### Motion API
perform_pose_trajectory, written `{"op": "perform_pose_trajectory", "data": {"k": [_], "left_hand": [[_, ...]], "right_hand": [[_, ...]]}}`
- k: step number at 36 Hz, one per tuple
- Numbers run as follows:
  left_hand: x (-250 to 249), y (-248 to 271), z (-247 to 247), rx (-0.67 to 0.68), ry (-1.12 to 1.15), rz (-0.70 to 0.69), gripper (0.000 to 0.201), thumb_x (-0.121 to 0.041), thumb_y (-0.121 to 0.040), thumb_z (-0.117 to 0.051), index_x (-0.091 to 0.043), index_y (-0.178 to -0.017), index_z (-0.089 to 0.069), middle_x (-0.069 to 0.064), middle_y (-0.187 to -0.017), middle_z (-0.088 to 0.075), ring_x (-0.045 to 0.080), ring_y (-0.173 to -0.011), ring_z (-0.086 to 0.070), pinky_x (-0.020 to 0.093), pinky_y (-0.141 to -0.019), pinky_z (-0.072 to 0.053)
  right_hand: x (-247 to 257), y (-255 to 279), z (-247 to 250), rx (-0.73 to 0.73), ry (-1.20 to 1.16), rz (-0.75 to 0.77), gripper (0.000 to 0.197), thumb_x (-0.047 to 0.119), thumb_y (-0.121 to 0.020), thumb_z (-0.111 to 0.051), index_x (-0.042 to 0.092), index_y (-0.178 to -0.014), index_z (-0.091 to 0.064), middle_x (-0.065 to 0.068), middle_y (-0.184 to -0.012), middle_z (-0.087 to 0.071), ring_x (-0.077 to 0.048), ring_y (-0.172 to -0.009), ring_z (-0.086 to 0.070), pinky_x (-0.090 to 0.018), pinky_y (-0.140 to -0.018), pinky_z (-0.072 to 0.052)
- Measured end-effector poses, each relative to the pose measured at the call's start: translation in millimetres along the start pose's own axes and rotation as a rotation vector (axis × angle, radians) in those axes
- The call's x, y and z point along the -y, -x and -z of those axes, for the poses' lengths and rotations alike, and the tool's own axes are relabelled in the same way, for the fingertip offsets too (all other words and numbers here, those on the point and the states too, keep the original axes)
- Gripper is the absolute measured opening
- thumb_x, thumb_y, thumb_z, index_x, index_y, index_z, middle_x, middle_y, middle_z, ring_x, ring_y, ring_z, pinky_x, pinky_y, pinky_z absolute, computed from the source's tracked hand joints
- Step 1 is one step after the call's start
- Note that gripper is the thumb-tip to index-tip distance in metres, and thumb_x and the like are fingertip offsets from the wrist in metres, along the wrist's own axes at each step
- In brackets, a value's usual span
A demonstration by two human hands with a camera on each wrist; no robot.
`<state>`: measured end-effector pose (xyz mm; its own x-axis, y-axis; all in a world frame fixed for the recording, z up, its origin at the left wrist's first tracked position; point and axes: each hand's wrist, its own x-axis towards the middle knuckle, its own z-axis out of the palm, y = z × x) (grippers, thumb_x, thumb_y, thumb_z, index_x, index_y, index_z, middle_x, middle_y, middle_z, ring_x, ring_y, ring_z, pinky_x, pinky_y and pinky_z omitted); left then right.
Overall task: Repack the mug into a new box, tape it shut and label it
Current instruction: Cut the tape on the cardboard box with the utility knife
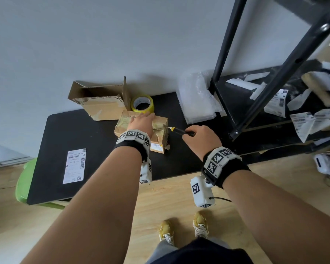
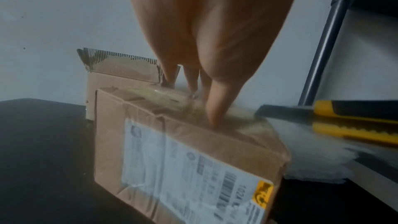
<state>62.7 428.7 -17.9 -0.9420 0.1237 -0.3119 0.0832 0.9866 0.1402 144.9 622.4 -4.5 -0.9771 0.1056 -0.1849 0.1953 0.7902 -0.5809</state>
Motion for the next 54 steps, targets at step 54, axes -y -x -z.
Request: {"op": "perform_pose_trajectory", "data": {"k": [54], "left_hand": [[-18.4, 25.7, -13.7, -0.083, -0.256, 0.055, 0.054, -0.003, -0.091, -0.048, -0.006, -0.142, -0.03, 0.014, -0.134, -0.042, 0.031, -0.121, -0.047, 0.039, -0.083, -0.049]], "right_hand": [[3.4, 7.8, -5.5, -0.089, 0.27, 0.112, 0.031, 0.026, -0.082, -0.065, 0.026, -0.113, -0.061, -0.004, -0.093, -0.054, -0.024, -0.092, -0.052, -0.033, -0.08, -0.04]]}}
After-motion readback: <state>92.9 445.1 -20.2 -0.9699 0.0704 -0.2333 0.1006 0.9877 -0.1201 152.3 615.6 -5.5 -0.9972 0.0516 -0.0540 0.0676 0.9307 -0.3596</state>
